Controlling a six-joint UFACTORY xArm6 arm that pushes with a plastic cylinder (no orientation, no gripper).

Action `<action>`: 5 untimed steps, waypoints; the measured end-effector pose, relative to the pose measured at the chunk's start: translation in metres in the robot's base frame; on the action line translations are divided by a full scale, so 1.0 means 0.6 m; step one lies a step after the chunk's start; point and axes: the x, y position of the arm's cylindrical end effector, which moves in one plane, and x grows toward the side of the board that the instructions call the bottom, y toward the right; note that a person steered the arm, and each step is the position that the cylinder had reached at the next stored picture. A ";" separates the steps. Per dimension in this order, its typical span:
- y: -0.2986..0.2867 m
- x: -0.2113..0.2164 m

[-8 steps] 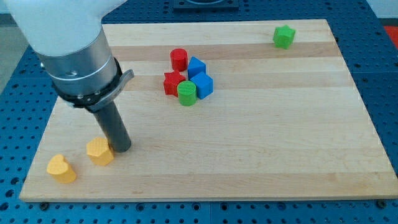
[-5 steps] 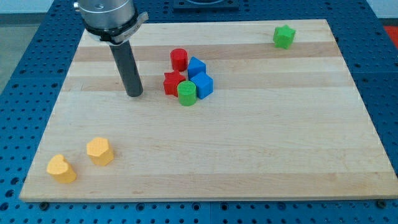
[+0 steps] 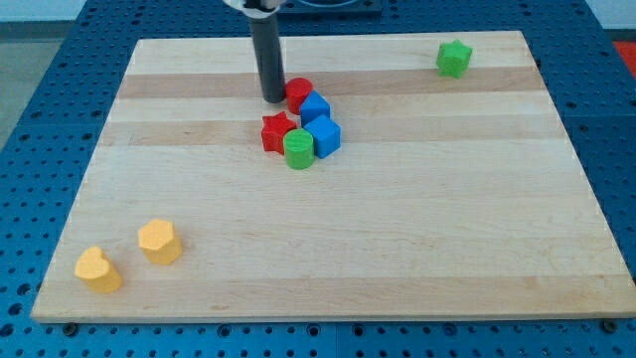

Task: Move the red star diagonally right of yellow hexagon

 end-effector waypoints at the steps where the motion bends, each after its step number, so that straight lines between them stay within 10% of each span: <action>1: 0.015 0.023; 5: -0.013 0.133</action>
